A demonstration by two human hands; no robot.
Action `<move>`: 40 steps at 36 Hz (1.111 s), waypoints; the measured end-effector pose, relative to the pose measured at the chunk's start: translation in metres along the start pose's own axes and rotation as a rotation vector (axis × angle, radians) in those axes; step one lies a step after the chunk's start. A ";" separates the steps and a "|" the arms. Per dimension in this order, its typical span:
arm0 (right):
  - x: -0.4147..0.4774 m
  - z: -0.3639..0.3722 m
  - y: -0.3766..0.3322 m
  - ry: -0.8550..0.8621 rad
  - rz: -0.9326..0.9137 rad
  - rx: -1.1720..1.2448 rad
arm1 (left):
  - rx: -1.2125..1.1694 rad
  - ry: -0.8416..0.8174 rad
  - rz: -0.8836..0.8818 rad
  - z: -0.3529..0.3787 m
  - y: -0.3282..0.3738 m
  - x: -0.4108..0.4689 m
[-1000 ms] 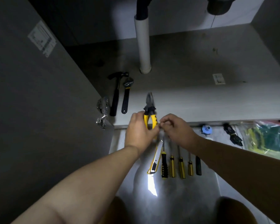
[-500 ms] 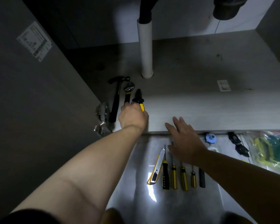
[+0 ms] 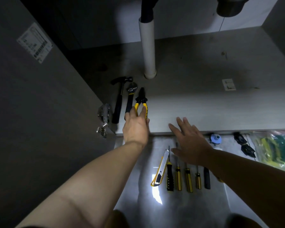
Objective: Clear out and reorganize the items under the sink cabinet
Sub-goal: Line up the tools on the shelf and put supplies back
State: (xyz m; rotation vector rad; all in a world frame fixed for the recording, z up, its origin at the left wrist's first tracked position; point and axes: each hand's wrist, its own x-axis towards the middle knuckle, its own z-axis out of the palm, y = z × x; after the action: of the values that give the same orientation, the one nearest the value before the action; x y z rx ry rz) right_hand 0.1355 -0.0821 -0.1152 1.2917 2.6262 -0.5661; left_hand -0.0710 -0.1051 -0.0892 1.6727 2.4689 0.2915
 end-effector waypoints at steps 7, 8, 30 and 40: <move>-0.001 0.004 -0.001 0.017 0.007 -0.019 | 0.010 -0.009 -0.012 0.000 0.003 0.013; -0.001 0.004 -0.001 0.012 0.008 -0.021 | 0.010 -0.009 -0.015 0.000 0.003 0.013; -0.051 0.028 -0.006 -0.115 0.006 0.229 | -0.180 -0.631 -0.022 0.074 -0.017 -0.110; -0.041 0.062 -0.047 -0.363 0.221 0.253 | -0.207 -0.622 -0.072 0.088 -0.012 -0.110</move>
State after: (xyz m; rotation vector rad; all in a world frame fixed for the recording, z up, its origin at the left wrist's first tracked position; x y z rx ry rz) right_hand 0.1227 -0.1629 -0.1470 1.3710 2.1391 -1.0117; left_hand -0.0213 -0.2053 -0.1767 1.3282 1.9541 0.0068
